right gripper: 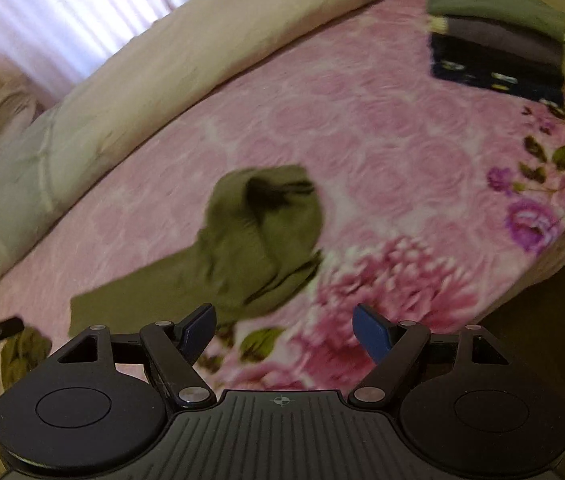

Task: Fold clothes

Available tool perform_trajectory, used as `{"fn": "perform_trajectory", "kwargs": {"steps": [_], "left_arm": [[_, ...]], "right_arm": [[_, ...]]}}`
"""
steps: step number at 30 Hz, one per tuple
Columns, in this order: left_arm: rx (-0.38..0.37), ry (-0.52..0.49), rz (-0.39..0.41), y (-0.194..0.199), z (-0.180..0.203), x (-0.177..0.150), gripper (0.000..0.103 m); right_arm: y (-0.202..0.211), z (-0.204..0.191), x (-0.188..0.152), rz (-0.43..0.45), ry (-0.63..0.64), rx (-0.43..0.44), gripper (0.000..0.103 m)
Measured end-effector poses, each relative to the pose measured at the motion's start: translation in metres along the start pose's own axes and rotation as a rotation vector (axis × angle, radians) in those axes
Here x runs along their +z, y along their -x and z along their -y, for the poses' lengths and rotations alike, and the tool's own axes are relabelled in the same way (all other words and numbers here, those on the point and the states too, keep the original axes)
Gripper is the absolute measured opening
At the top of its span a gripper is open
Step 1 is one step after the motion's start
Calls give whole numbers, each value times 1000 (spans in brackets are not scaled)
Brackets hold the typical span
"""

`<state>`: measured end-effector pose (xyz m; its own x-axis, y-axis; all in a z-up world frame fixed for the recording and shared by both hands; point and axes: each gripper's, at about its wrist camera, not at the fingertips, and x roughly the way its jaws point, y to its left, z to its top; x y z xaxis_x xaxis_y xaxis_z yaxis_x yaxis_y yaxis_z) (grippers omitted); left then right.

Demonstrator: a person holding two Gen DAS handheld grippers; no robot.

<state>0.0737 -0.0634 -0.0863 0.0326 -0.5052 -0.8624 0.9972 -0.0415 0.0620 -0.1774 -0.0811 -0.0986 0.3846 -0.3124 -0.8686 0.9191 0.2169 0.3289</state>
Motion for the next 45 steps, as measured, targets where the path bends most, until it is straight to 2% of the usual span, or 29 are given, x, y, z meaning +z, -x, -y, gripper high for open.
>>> {"fn": "perform_trajectory", "kwargs": {"steps": [6, 14, 24, 29, 37, 45], "left_arm": [[20, 15, -22, 15, -32, -33, 72], [55, 46, -28, 33, -65, -70, 73], [70, 91, -30, 42, -84, -89, 73], [80, 80, -44, 35, -80, -85, 72], [77, 57, -67, 14, -50, -68, 73], [83, 95, -88, -20, -1, -33, 72]], "right_arm": [[-5, -43, -37, -21, 55, -25, 78], [-24, -58, -79, -94, 46, -71, 78], [-16, -79, -93, -79, 111, -63, 78], [-16, -76, -92, -74, 115, -63, 78], [-21, -44, -72, -85, 69, -66, 78], [-34, 6, -9, -92, 66, -67, 78]]}}
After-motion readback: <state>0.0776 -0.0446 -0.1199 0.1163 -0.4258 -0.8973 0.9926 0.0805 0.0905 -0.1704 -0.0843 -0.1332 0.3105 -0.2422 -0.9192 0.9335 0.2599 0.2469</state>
